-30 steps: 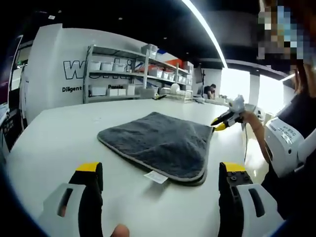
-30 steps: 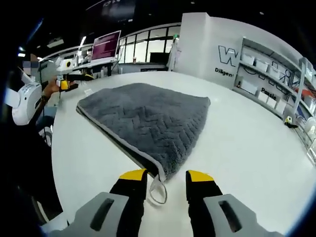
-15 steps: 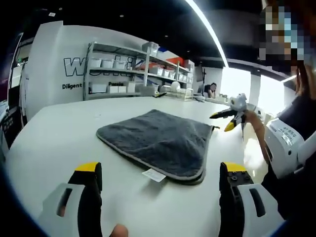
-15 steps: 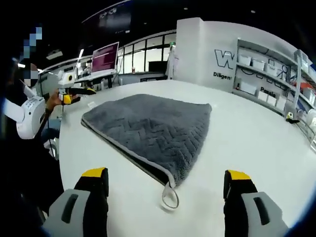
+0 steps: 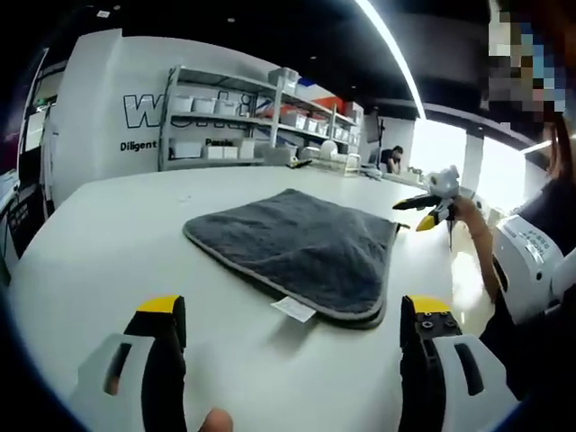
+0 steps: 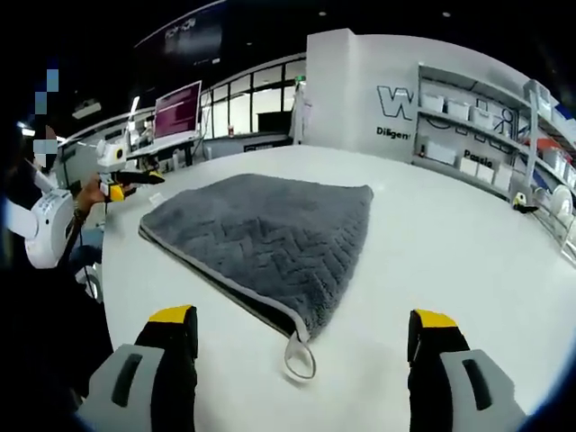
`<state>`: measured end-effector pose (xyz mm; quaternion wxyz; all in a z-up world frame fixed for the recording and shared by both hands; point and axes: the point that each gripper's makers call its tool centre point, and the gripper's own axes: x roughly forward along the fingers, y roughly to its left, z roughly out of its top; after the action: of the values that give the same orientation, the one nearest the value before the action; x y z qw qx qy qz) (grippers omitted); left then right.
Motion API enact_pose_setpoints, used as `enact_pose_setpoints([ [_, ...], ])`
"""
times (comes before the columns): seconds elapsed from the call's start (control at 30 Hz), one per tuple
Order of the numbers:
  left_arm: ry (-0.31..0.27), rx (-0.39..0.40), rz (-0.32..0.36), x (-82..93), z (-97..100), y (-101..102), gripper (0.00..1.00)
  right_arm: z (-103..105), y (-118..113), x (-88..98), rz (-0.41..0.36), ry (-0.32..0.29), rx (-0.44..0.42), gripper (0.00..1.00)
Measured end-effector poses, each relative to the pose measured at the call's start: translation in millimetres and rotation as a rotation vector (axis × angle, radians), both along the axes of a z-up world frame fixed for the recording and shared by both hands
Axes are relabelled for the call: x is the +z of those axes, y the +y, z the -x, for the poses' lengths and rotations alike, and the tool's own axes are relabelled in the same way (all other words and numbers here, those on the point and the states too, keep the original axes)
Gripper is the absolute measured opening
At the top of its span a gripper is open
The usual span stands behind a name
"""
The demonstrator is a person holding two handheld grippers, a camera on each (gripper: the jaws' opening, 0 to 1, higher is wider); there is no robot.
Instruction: Open the folded towel by lifting each exposed corner and separating the folded layers until the towel lies flat within the target outline without major curled edges
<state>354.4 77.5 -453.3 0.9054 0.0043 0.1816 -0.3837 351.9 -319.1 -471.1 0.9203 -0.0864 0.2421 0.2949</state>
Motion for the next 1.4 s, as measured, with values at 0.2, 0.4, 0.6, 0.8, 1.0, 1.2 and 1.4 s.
enact_pose_setpoints([
  [0.2,0.039,0.005,0.014,-4.1,-7.3,0.9,0.93,0.8,-0.5,-3.8,-0.008,0.030,-0.012,0.99],
  [0.4,0.051,0.019,0.059,0.3,-17.8,-4.7,0.91,-0.8,2.1,1.9,-0.024,0.010,-0.006,0.99],
  [0.6,0.093,0.000,0.154,5.2,-31.2,-17.6,0.59,-1.5,4.2,4.5,-0.015,-0.005,-0.006,0.99],
  [0.8,0.157,-0.007,0.180,-2.7,-42.3,-31.2,0.47,1.1,8.1,1.3,-0.006,0.001,0.015,0.99],
  [1.0,0.206,-0.007,0.151,-20.9,-46.1,-38.2,0.30,2.0,9.6,0.3,-0.009,-0.002,0.018,0.99],
  [1.2,0.189,-0.020,0.051,-35.6,-45.5,-42.6,0.29,4.7,11.4,-4.4,-0.002,0.012,0.035,0.98],
  [1.4,0.106,-0.049,-0.105,-38.7,-46.3,-41.8,0.26,3.5,9.4,-4.2,-0.008,0.010,0.029,0.98],
])
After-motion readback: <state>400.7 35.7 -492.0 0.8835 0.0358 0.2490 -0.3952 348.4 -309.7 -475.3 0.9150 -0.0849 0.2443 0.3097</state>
